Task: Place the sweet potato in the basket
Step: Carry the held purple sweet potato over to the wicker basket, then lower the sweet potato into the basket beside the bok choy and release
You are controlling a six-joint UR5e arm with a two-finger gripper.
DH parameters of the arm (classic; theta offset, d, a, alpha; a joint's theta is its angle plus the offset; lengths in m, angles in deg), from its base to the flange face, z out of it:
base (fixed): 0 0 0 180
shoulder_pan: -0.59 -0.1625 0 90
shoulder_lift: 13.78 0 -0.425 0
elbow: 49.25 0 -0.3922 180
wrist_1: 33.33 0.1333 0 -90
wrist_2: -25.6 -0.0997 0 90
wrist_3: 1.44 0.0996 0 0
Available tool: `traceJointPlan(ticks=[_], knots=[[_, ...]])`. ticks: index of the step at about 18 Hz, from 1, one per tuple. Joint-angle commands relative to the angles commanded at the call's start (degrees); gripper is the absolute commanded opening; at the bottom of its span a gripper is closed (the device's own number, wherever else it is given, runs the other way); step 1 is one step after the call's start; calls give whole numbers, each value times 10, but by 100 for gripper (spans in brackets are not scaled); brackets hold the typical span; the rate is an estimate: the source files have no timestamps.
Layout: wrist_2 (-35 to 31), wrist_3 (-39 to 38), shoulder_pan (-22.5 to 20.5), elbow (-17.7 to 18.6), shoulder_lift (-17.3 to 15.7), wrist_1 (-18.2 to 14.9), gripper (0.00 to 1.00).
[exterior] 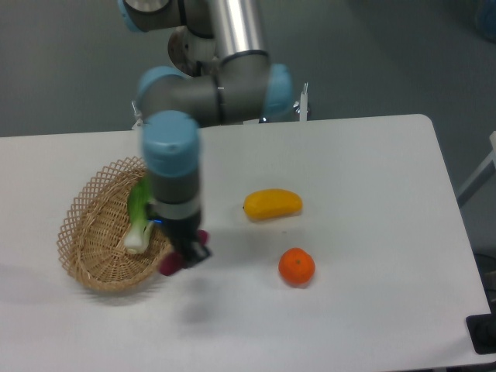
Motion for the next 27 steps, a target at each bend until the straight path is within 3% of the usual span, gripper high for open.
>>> traceJointPlan(ticks=[7, 14, 15, 16, 17, 18, 24, 27], knots=[[-33, -1, 62, 30, 21, 1, 5], [-28, -12, 80, 35, 38, 0, 29], [-26, -12, 80, 34, 40, 0, 35], [-27, -11, 80, 34, 40, 0, 48], [-30, -11, 80, 33, 41, 5, 80], [-33, -11, 80, 33, 40, 10, 100], [-33, -10, 76, 13, 27, 11, 100], [-34, -7, 37, 10, 21, 11, 100]])
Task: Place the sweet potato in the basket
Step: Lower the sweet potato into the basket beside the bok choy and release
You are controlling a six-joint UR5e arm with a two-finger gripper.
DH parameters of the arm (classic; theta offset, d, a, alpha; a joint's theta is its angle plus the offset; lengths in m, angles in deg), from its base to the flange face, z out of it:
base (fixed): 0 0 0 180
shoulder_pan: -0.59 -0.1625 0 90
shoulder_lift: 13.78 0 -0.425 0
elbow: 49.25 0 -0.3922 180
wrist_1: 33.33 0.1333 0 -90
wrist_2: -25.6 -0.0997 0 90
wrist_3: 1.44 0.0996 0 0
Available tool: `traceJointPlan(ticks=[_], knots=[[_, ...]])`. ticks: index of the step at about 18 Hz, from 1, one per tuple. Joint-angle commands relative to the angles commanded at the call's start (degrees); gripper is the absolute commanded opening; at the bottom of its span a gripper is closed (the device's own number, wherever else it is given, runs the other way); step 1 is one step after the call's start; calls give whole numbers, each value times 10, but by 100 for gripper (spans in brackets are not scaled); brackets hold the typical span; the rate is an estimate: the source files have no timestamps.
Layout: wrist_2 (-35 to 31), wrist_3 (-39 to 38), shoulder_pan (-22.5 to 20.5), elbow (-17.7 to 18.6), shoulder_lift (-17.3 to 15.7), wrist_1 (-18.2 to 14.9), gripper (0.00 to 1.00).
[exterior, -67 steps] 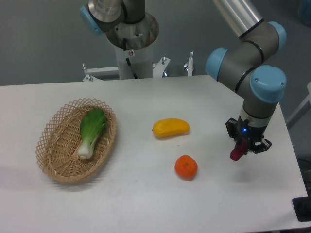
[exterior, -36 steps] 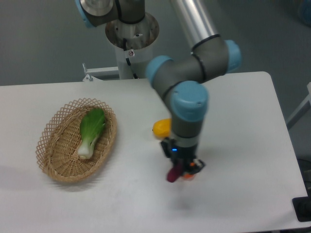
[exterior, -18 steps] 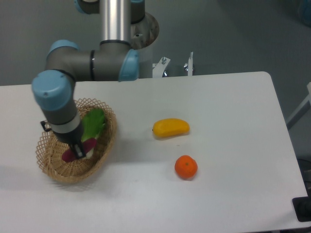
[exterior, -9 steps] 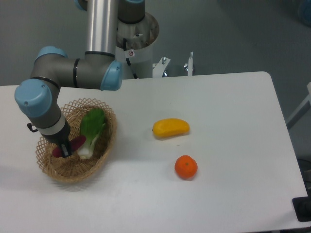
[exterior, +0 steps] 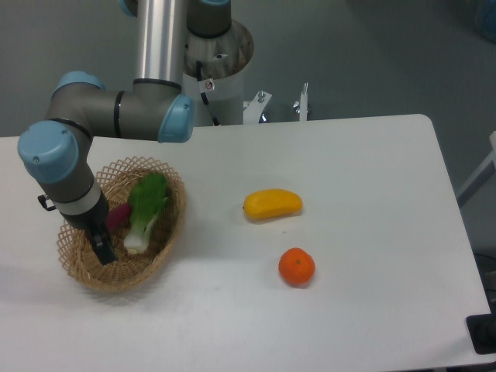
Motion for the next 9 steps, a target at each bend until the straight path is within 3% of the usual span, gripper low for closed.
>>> traceJointPlan(ticks=[9], knots=[[4, 53, -163, -11, -9, 2, 100]])
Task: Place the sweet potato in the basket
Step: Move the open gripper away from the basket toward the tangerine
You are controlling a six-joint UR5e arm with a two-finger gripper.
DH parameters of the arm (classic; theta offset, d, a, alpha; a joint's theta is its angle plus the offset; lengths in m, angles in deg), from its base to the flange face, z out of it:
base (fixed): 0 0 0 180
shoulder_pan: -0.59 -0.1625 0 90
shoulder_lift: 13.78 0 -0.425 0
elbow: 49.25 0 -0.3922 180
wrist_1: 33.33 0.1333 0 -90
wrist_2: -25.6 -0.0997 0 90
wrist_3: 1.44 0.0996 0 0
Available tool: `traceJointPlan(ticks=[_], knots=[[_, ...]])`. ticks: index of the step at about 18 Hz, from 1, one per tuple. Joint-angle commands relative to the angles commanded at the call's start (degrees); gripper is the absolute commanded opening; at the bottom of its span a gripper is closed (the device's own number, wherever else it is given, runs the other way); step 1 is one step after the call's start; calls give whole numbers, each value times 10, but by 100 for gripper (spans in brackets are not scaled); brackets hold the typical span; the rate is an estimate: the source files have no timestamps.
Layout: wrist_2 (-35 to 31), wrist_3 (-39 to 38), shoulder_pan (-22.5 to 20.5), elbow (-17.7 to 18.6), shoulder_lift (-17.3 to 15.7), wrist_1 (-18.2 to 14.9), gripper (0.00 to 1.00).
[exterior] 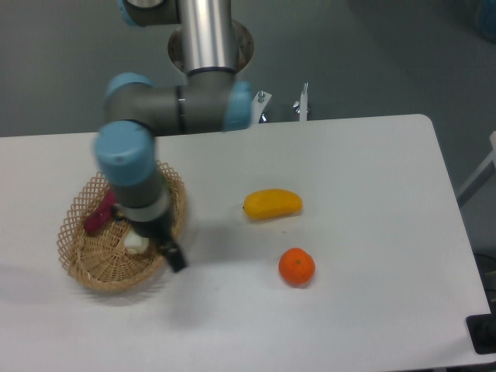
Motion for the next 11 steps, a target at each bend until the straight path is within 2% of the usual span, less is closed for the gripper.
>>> traceJointPlan(ticks=[5, 11], knots=[[2, 49, -82, -22, 13, 2, 100], [4, 125, -171, -62, 51, -1, 100]])
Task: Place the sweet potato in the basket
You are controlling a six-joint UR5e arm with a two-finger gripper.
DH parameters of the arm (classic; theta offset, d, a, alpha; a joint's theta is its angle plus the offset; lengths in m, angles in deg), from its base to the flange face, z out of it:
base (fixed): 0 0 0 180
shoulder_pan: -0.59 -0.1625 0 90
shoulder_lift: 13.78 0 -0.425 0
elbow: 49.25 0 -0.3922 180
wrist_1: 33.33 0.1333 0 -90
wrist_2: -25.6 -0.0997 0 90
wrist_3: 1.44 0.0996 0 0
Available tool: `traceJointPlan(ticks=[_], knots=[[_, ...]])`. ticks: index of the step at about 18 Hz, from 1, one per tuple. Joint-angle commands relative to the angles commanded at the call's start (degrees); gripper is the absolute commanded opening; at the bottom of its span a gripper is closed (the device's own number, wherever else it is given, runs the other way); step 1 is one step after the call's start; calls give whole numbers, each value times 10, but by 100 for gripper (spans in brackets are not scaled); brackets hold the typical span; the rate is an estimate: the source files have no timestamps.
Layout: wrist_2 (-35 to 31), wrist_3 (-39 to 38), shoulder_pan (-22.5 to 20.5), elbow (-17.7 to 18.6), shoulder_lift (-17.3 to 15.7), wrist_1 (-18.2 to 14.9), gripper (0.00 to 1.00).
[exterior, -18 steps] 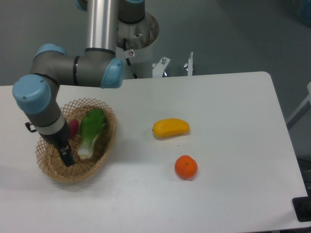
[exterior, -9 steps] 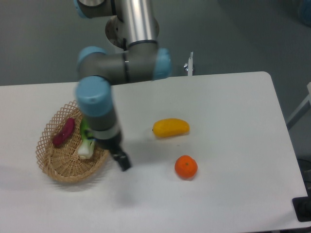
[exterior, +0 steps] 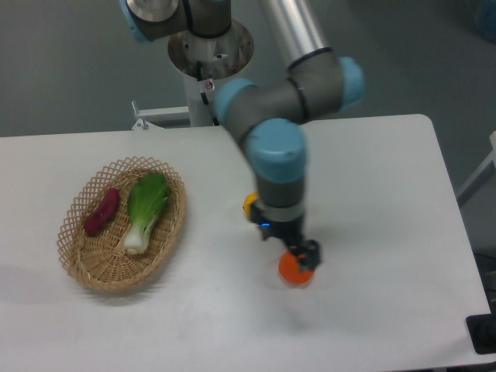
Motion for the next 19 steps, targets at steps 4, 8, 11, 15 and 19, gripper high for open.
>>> traceJointPlan(ticks=[4, 8, 11, 15, 19], knots=[[16, 69, -47, -8, 3, 0, 100], [38, 77, -75, -30, 25, 1, 100], [38, 78, -78, -40, 35, 2, 100], [37, 77, -78, -41, 37, 2, 100], [36, 77, -78, -41, 37, 0, 100]])
